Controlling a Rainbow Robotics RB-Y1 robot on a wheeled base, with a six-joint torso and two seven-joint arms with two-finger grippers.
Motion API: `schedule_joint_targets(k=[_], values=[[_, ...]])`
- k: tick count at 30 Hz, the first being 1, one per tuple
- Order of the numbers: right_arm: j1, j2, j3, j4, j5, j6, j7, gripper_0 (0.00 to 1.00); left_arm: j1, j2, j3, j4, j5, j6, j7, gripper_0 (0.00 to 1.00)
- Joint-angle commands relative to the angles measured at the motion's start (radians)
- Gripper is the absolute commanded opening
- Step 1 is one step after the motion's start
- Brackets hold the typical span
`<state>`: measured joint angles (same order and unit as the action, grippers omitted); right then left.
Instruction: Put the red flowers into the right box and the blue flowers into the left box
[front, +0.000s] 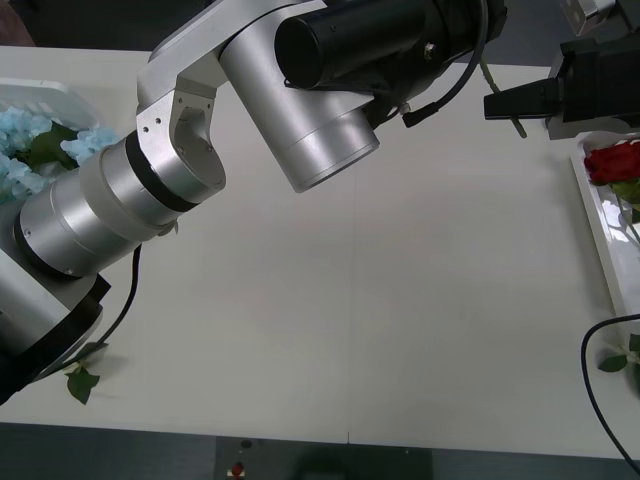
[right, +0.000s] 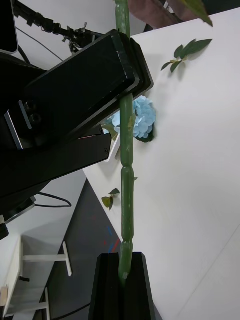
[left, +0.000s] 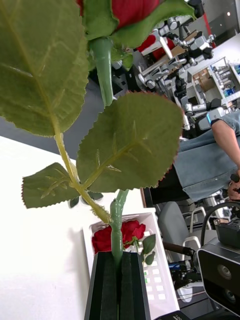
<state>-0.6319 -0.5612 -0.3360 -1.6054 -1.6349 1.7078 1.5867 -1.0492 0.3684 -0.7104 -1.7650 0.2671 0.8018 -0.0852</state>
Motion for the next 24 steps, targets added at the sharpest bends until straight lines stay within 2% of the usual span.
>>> schedule_joint_targets(k=[1, 3, 4, 5, 6, 7, 24], values=[[-0.026, -0.003, -0.011, -0.021, -0.02, -0.005, -0.05, 0.0, -0.038, 0.012, 0.012, -0.013, -0.006, -0.007, 0.007, 0.0], [-0.025, -0.002, -0.011, -0.021, -0.028, -0.005, -0.05, 0.0, -0.037, 0.012, 0.012, -0.013, -0.006, -0.007, 0.009, 0.01], [-0.026, -0.002, -0.011, -0.021, -0.028, -0.005, -0.05, 0.0, -0.038, 0.012, 0.012, -0.013, -0.006, -0.009, 0.009, 0.06], [-0.025, -0.002, -0.011, -0.021, -0.029, -0.004, -0.05, 0.0, -0.037, 0.012, 0.012, -0.011, -0.006, -0.007, 0.009, 0.62], [-0.025, -0.002, -0.011, -0.021, -0.033, -0.005, -0.05, 0.0, -0.037, 0.012, 0.012, -0.011, -0.006, -0.007, 0.01, 0.91], [-0.025, -0.002, -0.011, -0.021, -0.033, -0.005, -0.05, 0.0, -0.037, 0.012, 0.012, -0.011, -0.008, -0.007, 0.01, 1.0], [-0.019, -0.037, -0.035, -0.021, -0.039, 0.009, -0.053, 0.0, -0.037, 0.03, 0.014, -0.016, -0.017, -0.007, -0.005, 1.0]])
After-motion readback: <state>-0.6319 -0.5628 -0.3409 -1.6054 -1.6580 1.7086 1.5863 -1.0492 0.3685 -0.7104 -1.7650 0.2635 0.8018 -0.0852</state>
